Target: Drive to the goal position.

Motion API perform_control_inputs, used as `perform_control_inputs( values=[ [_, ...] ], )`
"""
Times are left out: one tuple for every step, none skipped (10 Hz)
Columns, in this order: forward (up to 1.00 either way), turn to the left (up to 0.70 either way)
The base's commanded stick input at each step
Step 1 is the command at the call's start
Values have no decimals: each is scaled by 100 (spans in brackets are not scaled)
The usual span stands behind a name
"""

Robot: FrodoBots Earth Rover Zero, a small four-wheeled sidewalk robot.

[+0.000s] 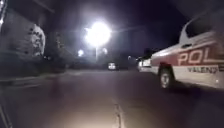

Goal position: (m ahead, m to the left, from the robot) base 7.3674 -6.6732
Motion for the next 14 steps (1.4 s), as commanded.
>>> perform_control_inputs(
  values=[
    [70,0],
    [70,0],
    [70,0],
    [70,-18],
    [70,-35],
    [70,-35],
    [70,-35],
    [70,-35],
    [70,-30],
    [70,-8],
    [70,0],
    [70,0],
    [70,0],
    [70,0]
  ],
)
